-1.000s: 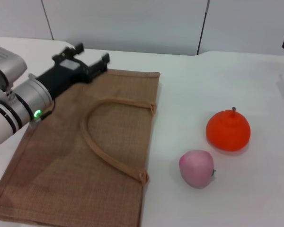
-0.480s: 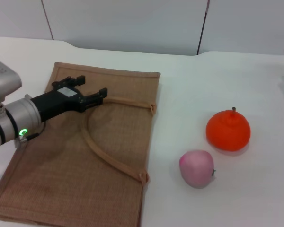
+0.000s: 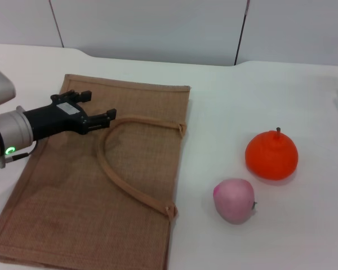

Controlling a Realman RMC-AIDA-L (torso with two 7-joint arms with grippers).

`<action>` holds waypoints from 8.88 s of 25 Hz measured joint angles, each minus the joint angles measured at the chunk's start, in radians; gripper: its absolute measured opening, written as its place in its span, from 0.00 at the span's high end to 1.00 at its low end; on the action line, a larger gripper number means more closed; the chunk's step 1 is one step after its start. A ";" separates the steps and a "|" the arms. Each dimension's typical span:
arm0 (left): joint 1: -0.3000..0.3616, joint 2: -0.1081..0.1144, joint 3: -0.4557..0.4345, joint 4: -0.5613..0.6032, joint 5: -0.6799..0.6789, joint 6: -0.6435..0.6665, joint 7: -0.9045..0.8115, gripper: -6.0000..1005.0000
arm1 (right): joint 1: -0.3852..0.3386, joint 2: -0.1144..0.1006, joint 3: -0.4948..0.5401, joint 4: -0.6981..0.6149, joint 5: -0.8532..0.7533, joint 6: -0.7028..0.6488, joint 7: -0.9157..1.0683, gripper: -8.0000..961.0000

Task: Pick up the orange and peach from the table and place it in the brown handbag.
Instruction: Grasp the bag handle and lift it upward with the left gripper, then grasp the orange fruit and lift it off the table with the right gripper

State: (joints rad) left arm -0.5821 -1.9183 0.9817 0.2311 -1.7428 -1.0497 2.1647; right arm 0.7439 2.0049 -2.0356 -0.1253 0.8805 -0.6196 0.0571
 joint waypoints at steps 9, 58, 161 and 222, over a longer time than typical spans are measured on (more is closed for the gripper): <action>0.033 -0.078 -0.015 0.227 0.248 0.078 -0.157 0.14 | 0.001 0.000 0.000 -0.001 0.000 0.000 0.000 0.20; 0.023 -0.110 -0.054 0.241 0.359 0.109 -0.163 0.41 | 0.008 0.004 0.000 -0.002 0.000 0.001 -0.001 0.20; 0.065 -0.111 -0.435 1.599 0.649 -0.634 -1.046 0.88 | -0.327 0.013 0.168 -0.918 -0.339 0.551 -0.458 0.19; 0.062 -0.111 -0.435 1.562 0.723 -0.625 -1.026 0.88 | -0.219 0.014 0.299 -1.241 -0.414 1.801 -0.459 0.08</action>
State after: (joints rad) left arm -0.5200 -2.0294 0.5463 1.7928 -1.0202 -1.6750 1.1383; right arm 0.5254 2.0187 -1.7364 -1.3663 0.4664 1.1816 -0.4024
